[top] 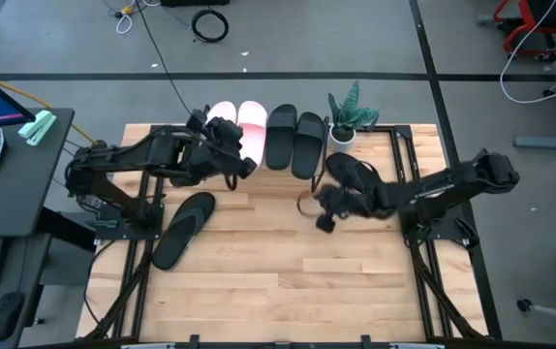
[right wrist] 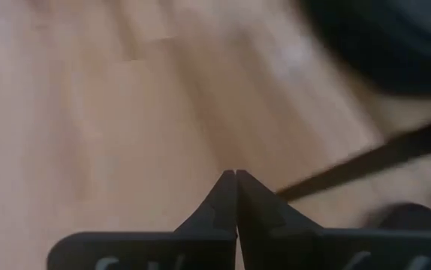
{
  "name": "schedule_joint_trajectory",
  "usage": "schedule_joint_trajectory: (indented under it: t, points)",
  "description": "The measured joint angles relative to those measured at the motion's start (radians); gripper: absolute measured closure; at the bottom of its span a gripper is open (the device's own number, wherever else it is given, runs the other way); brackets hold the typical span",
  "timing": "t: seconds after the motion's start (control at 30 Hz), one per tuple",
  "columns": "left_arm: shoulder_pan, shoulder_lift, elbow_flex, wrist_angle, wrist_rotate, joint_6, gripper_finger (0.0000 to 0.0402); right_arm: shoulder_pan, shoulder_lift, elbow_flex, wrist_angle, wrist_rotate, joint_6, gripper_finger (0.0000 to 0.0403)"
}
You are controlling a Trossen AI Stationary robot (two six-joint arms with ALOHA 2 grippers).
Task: Pick and place slides into the shelf
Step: Adjust the shelf
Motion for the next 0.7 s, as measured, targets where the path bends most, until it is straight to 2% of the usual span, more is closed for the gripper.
schedule_joint_trajectory:
  t: [0.17,0.37,0.7]
  points:
    - [-0.042,0.002,0.002,-0.003,0.000,0.027,0.0396,-0.132,-0.009,0.000,0.020,-0.102,-0.036,0.0403]
    - [-0.069,0.002,0.002,-0.003,0.000,0.026,0.0375,-0.219,-0.001,0.000,0.021,-0.170,-0.111,0.0403]
    - [-0.068,0.002,0.002,-0.004,0.000,0.026,0.0397,-0.328,0.004,0.000,0.023,-0.176,-0.236,0.0403]
